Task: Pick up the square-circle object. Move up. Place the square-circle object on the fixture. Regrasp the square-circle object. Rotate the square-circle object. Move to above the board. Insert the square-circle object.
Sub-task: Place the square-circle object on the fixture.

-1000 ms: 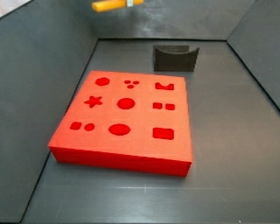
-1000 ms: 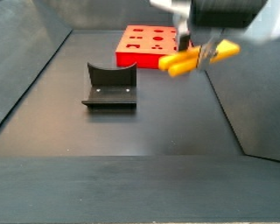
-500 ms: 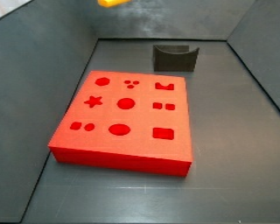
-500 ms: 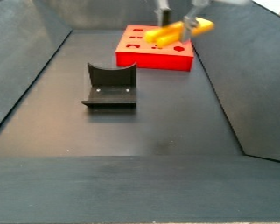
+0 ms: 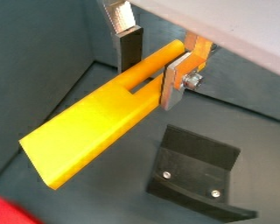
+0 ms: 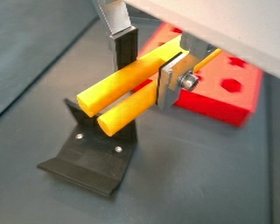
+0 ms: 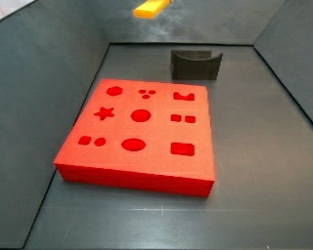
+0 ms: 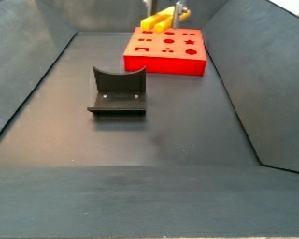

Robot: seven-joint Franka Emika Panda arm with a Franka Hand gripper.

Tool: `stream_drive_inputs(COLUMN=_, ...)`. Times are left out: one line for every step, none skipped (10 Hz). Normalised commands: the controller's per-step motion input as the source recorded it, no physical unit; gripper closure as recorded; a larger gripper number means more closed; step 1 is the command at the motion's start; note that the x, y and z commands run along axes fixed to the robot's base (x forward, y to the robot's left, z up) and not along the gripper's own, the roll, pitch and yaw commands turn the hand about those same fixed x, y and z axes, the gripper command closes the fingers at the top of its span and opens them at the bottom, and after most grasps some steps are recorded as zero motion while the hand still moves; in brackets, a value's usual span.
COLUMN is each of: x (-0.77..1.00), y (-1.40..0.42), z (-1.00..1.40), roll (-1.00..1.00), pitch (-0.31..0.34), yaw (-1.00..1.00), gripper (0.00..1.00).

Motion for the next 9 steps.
stream_drive_inputs(x=1.0, y=-0.2, z=-0.04, roll=0.15, pitch=-0.115, yaw=1.0, gripper=1.0)
stream_drive_inputs(x=1.0, y=-0.15, z=-0.05, roll=0.16, pitch=-0.125, yaw=1.0, gripper=1.0)
stream_drive_inputs(x=0.89, y=-0.09, z=-0.05, roll=0.17, pitch=-0.143, yaw=0.99, gripper=1.0)
stream_drive_inputs(x=0.79, y=-0.06, z=-0.05, roll=0.14, pitch=-0.128, yaw=0.74, gripper=1.0)
stream_drive_inputs(x=0.73, y=-0.05, z=-0.05, roll=0.12, pitch=-0.117, yaw=0.57, gripper=1.0)
stream_drive_inputs(x=0.57, y=-0.02, z=-0.04, roll=0.07, pitch=-0.088, yaw=0.27, gripper=1.0)
stream_drive_inputs(x=0.84, y=0.16, z=-0.11, roll=-1.0, pitch=0.095, yaw=0.08, gripper=1.0)
stream_drive_inputs(x=0.7, y=0.17, z=-0.1, roll=-1.0, pitch=0.103, yaw=0.04, gripper=1.0)
stream_drive_inputs(x=0.55, y=0.13, z=-0.04, roll=-1.0, pitch=0.111, yaw=0.02, gripper=1.0)
